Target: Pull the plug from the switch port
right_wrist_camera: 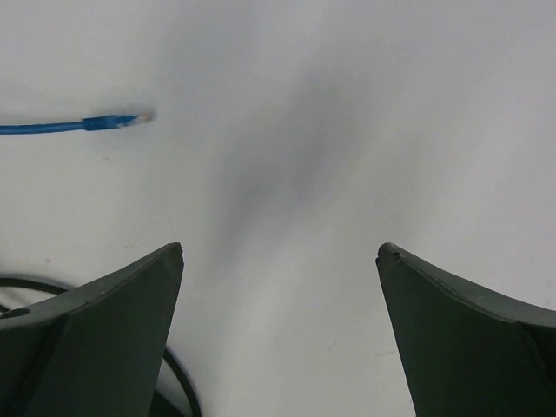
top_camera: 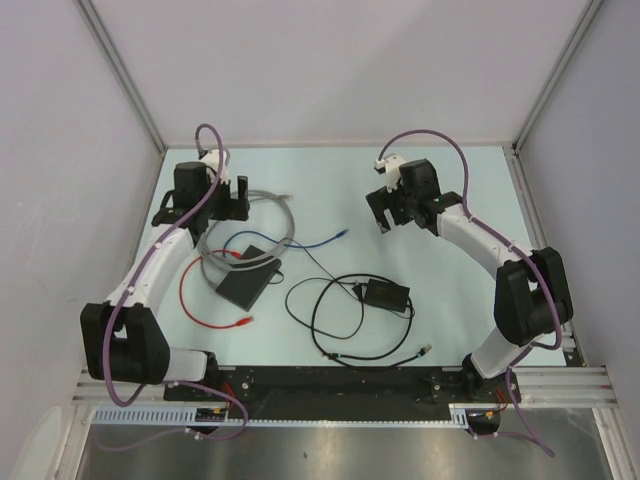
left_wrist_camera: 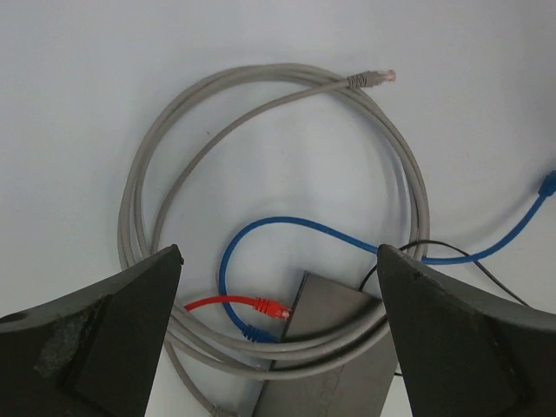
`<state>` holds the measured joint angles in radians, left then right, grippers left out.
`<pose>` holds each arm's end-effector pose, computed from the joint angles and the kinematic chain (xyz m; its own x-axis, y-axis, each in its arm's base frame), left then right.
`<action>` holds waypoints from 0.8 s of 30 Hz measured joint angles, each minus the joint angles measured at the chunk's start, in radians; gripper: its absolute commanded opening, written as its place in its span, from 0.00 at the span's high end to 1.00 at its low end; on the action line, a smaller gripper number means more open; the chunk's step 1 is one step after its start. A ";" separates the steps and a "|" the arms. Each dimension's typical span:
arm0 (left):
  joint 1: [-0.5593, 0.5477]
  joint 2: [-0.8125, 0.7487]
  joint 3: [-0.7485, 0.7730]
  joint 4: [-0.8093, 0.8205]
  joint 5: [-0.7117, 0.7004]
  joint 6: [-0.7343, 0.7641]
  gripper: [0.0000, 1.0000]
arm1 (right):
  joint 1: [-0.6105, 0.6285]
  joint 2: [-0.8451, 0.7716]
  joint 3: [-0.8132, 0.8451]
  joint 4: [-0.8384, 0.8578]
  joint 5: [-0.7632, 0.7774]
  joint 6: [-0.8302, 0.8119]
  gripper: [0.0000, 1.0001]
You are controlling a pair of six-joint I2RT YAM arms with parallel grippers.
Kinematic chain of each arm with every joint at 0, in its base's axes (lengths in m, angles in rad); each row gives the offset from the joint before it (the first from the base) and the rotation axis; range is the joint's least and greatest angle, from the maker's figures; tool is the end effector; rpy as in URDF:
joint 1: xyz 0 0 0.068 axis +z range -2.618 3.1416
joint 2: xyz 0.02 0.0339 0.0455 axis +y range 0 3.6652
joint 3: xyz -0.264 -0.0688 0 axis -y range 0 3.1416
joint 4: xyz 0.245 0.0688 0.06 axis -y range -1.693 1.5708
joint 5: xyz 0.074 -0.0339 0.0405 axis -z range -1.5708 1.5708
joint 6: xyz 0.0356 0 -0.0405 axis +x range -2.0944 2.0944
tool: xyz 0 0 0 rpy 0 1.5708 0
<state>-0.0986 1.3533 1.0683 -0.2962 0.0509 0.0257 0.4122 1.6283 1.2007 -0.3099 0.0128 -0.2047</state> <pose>0.3049 -0.0320 0.2998 -0.5426 0.0795 -0.8362 0.1546 0.9880 -0.0064 0.3338 0.1455 0.2564 -0.5236 -0.4508 -0.7229 -0.5090 0.8460 -0.1589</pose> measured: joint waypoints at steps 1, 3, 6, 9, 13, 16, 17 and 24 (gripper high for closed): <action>0.011 0.000 0.008 -0.027 0.019 -0.005 0.00 | -0.002 0.005 0.019 -0.016 -0.031 -0.005 0.01; 0.026 0.000 0.013 -0.067 0.045 -0.029 0.00 | -0.002 0.007 0.049 -0.034 -0.098 -0.010 0.01; 0.045 0.000 0.006 -0.119 0.086 -0.087 0.01 | 0.002 0.007 0.064 -0.047 -0.167 -0.010 0.02; 0.074 0.003 -0.013 -0.155 0.107 -0.142 0.02 | 0.010 0.008 0.064 -0.066 -0.210 -0.010 0.01; 0.133 0.050 -0.016 -0.222 0.121 -0.196 0.09 | 0.016 0.008 0.064 -0.087 -0.242 -0.014 0.01; 0.169 0.097 -0.018 -0.273 0.129 -0.210 0.12 | 0.018 0.008 0.064 -0.094 -0.258 -0.020 0.01; 0.175 0.107 -0.024 -0.288 0.129 -0.211 0.12 | 0.018 0.008 0.064 -0.098 -0.261 -0.023 0.01; 0.177 0.129 -0.095 -0.357 0.155 -0.194 0.19 | 0.016 0.008 0.064 -0.120 -0.279 -0.031 0.01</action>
<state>0.0780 1.4822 0.9737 -0.6533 0.2058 -0.1684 0.4282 1.6367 1.2648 -0.4297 -0.2661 -0.2352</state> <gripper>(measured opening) 0.826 0.988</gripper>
